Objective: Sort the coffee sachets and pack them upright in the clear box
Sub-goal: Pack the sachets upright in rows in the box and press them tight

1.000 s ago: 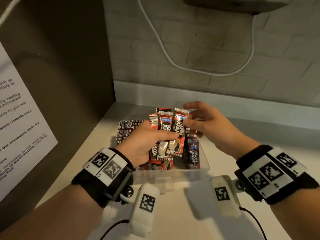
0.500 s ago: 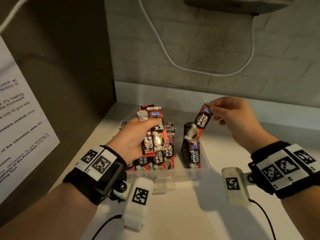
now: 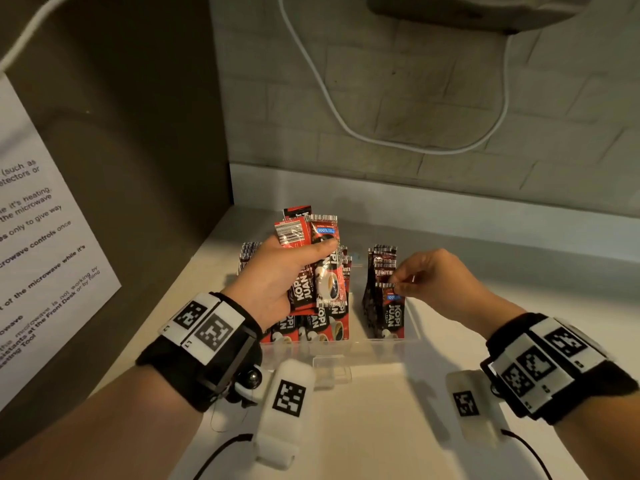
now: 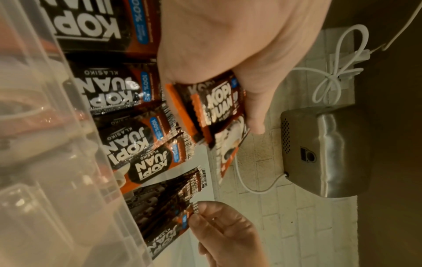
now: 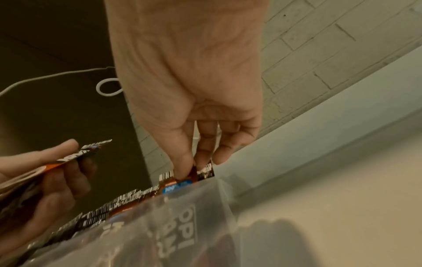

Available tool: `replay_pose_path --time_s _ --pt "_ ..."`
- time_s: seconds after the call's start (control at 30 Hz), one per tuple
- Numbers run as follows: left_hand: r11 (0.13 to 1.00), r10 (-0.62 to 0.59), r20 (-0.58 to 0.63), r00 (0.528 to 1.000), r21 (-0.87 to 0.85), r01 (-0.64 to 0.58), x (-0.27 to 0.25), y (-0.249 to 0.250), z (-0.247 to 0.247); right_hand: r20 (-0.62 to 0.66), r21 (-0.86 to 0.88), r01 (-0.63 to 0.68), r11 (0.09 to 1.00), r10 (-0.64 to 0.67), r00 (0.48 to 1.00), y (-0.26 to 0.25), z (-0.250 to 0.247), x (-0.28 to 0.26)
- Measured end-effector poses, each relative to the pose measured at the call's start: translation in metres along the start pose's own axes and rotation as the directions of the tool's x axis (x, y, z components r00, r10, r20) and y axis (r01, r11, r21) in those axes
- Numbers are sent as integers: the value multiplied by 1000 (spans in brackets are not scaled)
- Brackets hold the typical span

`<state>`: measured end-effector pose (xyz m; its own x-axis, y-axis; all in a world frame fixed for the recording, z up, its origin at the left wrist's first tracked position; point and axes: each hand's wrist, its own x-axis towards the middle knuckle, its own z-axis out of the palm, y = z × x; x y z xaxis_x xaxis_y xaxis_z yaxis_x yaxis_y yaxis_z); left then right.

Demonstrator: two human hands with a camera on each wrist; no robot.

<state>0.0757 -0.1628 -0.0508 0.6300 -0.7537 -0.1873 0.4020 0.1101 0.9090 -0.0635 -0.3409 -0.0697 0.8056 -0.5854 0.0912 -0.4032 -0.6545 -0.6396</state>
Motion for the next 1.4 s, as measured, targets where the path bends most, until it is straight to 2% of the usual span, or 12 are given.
replay_pose_path --time_s 0.13,0.17,0.23,0.33,0.4,0.57,0.7,0.77,0.83,1.07,1.3,1.4 --pt "1000 10 20 1000 -5 -10 0 1 2 -2 -83 27 996 -28 1000 -13 -9 -1" --pt "1000 9 29 1000 0 -9 0 0 4 -23 -22 29 999 -29 999 -21 -12 -3" --pt "1000 3 45 999 28 -5 -1 -1 8 -58 238 45 970 -32 998 -42 -18 -5" --pt "996 7 81 997 84 -14 -2 -7 17 24 535 17 844 -35 999 -67 -19 -7" --pt "995 -6 118 993 99 -6 -3 -9 22 62 561 13 828 -57 996 -73 -17 -5" --pt "995 -72 170 983 81 59 -4 -6 26 33 496 34 867 -58 998 -71 -8 1" --pt "971 -237 117 964 41 234 -4 -2 22 0 567 12 824 -15 1000 -67 -11 4" --pt "970 -236 79 969 -38 239 -3 1 18 -58 619 23 785 17 998 -63 -19 6" --pt "979 -188 44 981 -77 191 -2 3 11 -101 651 35 758 41 994 -55 -30 8" --pt "994 -68 -31 997 -91 65 2 11 1 -113 483 34 875 24 993 -27 -43 6" --pt "994 26 -38 999 -107 -30 1 9 1 -2 341 -5 940 6 1000 -14 -26 5" --pt "994 40 -42 998 -103 -44 0 8 2 43 210 -9 978 0 999 -7 -18 5"
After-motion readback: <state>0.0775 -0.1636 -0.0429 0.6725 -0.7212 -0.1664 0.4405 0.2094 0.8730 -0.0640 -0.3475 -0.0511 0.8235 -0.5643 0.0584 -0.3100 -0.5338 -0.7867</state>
